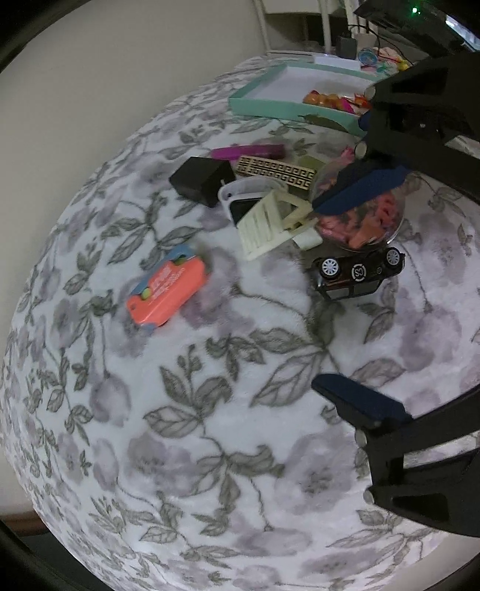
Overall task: Organize rigid objects
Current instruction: 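Move the left tool to the black toy car while the right tool approaches the pink watch band, then grasp the black toy car with the left tool while the right tool grasps the pink watch band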
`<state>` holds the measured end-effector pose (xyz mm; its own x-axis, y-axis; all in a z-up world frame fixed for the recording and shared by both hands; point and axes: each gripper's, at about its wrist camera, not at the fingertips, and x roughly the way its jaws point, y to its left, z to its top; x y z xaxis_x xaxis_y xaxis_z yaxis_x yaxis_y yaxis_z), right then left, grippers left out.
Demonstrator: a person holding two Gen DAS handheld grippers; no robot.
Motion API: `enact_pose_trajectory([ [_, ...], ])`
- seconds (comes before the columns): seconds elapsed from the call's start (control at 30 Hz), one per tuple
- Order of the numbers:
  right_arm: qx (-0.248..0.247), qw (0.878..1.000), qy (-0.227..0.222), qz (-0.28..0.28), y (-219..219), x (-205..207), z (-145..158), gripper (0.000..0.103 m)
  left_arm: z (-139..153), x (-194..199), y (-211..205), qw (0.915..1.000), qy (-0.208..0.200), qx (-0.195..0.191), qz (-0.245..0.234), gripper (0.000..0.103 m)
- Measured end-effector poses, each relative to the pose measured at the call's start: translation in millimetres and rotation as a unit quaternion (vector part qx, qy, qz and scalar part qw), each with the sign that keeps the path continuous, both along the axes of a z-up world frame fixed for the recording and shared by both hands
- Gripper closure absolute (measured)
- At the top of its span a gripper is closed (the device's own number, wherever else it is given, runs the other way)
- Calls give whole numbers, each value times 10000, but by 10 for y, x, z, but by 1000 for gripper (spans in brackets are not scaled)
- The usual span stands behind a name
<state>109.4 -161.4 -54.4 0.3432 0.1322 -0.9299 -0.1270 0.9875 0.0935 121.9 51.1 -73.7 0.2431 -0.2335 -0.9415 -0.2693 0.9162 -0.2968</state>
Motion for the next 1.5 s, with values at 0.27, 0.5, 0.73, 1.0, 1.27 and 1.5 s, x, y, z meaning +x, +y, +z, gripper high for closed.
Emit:
enact_pose_trajectory([
  [0.27, -159, 9991, 310, 252, 97, -19, -161, 47, -193, -6, -87, 9995, 263, 86, -125, 44],
  [0.5, -112, 9989, 373, 278, 118, -18, -171, 47, -250, 6, -214, 9993, 228, 65, -282, 58],
  [0.73, -242, 9976, 458, 457, 174, -22, -174, 47, -269, 9, -241, 9991, 201, 137, -350, 60],
  [1.0, -420, 9969, 487, 454, 189, 3, -284, 47, -267, 25, -274, 9988, 175, 226, -404, 60],
  [1.27, -508, 9970, 327, 494, 246, -43, -317, 47, -267, 21, -268, 9987, 173, 237, -424, 61],
  [1.5, -469, 9976, 233, 462, 222, -41, -306, 50, -250, 24, -285, 9986, 154, 110, -489, 72],
])
